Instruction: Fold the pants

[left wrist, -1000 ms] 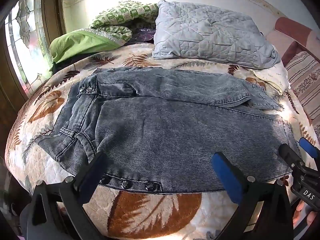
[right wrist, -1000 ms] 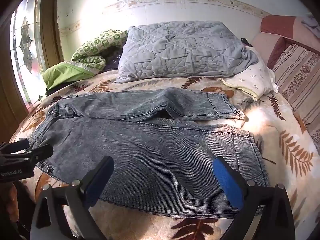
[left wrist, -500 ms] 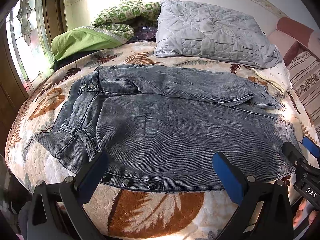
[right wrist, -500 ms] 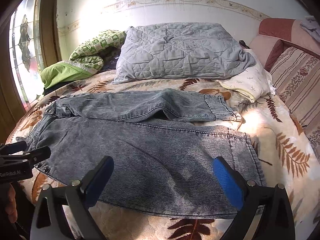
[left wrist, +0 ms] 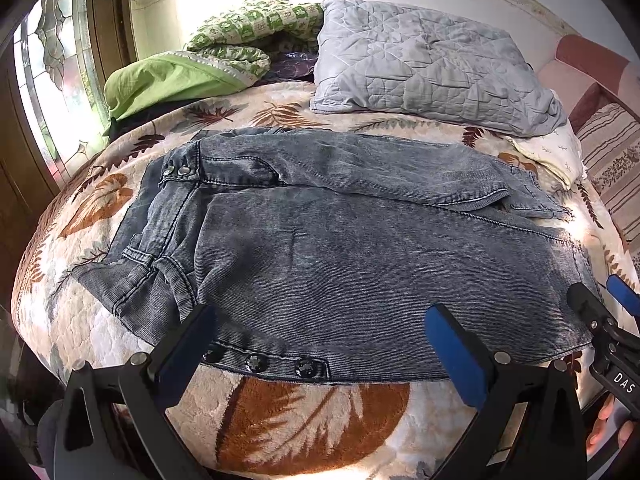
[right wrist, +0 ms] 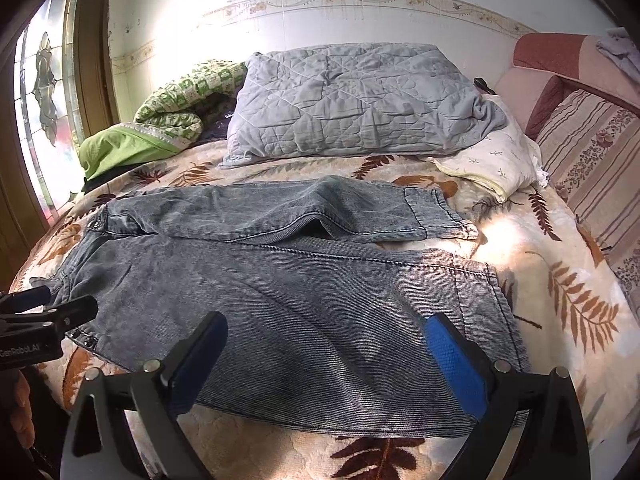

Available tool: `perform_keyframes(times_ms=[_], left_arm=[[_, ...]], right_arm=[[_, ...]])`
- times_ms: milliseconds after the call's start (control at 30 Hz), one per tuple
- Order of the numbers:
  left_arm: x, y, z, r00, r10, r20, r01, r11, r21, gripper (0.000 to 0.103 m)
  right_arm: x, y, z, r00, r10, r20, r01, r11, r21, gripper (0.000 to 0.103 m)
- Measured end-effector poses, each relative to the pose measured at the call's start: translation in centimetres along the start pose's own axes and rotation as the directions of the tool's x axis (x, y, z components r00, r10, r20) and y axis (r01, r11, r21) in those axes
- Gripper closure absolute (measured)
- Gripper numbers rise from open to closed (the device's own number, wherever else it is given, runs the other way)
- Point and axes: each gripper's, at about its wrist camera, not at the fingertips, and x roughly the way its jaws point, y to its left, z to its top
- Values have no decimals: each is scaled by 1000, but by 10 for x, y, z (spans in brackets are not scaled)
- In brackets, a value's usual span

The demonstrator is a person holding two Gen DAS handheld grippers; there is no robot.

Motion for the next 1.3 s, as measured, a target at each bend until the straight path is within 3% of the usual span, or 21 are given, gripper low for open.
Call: perform_keyframes(times_ms=[1300], left_arm=[[0, 3, -4, 1000, 5, -10, -5, 1000, -12, 0]], right_arm=[[0, 0, -1, 1000, 0, 5, 0, 1000, 1, 2]])
